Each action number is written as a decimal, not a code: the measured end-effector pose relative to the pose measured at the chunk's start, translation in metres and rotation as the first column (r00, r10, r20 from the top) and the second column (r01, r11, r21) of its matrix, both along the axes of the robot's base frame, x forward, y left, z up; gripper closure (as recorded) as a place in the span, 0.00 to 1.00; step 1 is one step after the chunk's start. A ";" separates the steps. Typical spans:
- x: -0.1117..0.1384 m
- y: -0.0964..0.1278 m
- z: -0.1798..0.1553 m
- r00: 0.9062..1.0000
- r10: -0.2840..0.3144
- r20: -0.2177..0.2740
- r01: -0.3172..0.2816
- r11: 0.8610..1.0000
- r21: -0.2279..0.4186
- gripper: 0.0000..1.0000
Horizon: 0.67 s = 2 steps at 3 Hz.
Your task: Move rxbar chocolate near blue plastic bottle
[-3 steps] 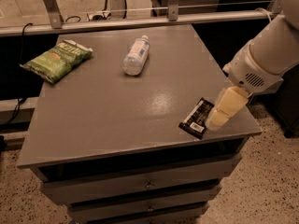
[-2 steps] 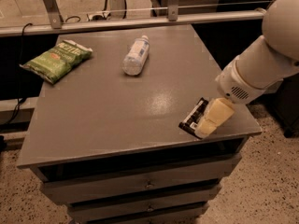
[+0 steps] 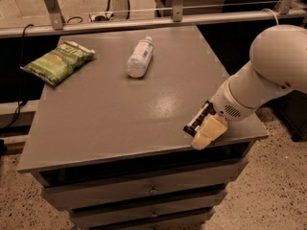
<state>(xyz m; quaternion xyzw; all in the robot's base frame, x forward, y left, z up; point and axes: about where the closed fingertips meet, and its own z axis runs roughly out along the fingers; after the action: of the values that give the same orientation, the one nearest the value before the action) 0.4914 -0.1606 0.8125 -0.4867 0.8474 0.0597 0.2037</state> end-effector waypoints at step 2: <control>0.002 0.003 0.000 1.000 -0.009 -0.007 0.009 1.000 0.008 0.64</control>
Offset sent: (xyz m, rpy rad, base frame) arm 0.0215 0.0096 0.0119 0.0031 -0.0121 0.0138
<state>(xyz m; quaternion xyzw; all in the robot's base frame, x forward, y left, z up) 0.4937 -0.1576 0.8126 -0.4818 0.8501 0.0638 0.2031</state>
